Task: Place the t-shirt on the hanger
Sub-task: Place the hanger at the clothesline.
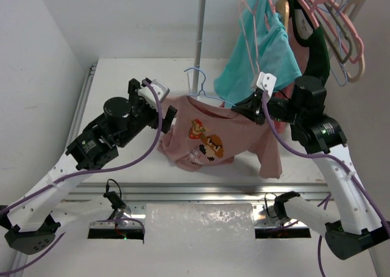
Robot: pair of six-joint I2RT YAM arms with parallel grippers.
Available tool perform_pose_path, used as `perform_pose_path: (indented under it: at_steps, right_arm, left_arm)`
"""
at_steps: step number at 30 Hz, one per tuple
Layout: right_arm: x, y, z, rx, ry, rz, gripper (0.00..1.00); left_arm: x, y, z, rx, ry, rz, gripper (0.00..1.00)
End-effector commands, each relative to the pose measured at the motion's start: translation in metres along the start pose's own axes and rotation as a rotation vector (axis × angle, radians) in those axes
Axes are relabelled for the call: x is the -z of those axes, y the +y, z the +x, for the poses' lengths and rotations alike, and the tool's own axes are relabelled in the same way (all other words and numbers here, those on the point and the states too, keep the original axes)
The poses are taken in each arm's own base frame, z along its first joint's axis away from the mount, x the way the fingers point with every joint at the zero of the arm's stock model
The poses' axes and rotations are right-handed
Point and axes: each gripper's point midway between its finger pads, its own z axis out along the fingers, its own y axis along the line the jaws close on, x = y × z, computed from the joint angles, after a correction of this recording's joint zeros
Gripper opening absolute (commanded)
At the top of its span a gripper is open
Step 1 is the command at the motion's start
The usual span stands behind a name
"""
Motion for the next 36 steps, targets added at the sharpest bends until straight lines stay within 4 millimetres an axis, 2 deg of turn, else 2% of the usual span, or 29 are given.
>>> perform_pose_path:
  at_steps: [1, 3, 5, 9, 10, 12, 14, 15, 16, 19, 24, 26, 27, 28, 31, 34, 36]
  right_arm:
    - [0.001, 0.002, -0.029, 0.075, -0.102, -0.029, 0.0]
    - [0.0, 0.008, -0.031, 0.071, -0.121, -0.065, 0.0]
    - [0.002, 0.011, -0.035, 0.084, -0.148, -0.079, 0.0]
    - [0.006, 0.019, -0.038, 0.082, -0.173, -0.105, 0.0]
    - [0.007, 0.021, -0.039, 0.085, -0.178, -0.112, 0.0]
    - [0.009, 0.024, -0.042, 0.09, -0.19, -0.119, 0.0]
    - [0.012, 0.029, -0.045, 0.098, -0.207, -0.136, 0.0]
    - [0.014, 0.031, -0.048, 0.103, -0.215, -0.141, 0.0]
    - [0.015, 0.032, -0.049, 0.107, -0.221, -0.141, 0.0]
    - [0.017, 0.036, -0.054, 0.113, -0.238, -0.156, 0.0]
    - [0.011, 0.036, -0.049, 0.084, -0.215, -0.191, 0.0]
    - [0.007, 0.034, -0.044, 0.061, -0.191, -0.212, 0.04]
    - [0.005, 0.032, -0.045, 0.051, -0.187, -0.211, 0.09]
    - [0.003, 0.03, -0.043, 0.04, -0.183, -0.211, 0.3]
    - [-0.004, 0.026, -0.042, 0.022, -0.178, -0.21, 0.62]
    - [-0.011, 0.017, -0.04, 0.02, -0.163, -0.162, 0.68]
    - [-0.014, 0.018, -0.041, 0.012, -0.165, -0.181, 0.65]
  left_arm:
    - [0.006, 0.001, -0.018, 0.003, -0.087, 0.009, 0.95]
    - [0.003, -0.004, -0.015, -0.025, -0.091, 0.032, 0.93]
    - [-0.001, -0.008, -0.019, -0.049, -0.127, 0.056, 0.88]
    - [-0.014, -0.021, -0.025, -0.061, -0.158, 0.13, 0.87]
    - [-0.016, -0.028, -0.028, -0.067, -0.169, 0.173, 0.78]
    - [-0.027, -0.033, -0.032, -0.066, -0.164, 0.201, 0.69]
    - [-0.034, -0.039, -0.031, -0.067, -0.15, 0.228, 0.52]
    - [-0.041, -0.044, -0.025, -0.07, -0.124, 0.249, 0.43]
    - [-0.043, -0.047, -0.028, -0.069, -0.126, 0.267, 0.26]
    - [-0.047, -0.056, -0.024, -0.069, -0.107, 0.313, 0.0]
    - [-0.04, -0.056, -0.037, -0.084, -0.126, 0.343, 0.0]
    - [-0.033, -0.058, -0.048, -0.097, -0.154, 0.369, 0.0]
    - [-0.031, -0.06, -0.049, -0.097, -0.157, 0.381, 0.0]
    - [-0.029, -0.062, -0.051, -0.099, -0.165, 0.397, 0.0]
    - [-0.026, -0.064, -0.054, -0.103, -0.17, 0.415, 0.0]
    - [-0.029, -0.066, -0.053, -0.115, -0.137, 0.435, 0.0]
    - [-0.036, -0.067, -0.051, -0.124, -0.106, 0.441, 0.0]
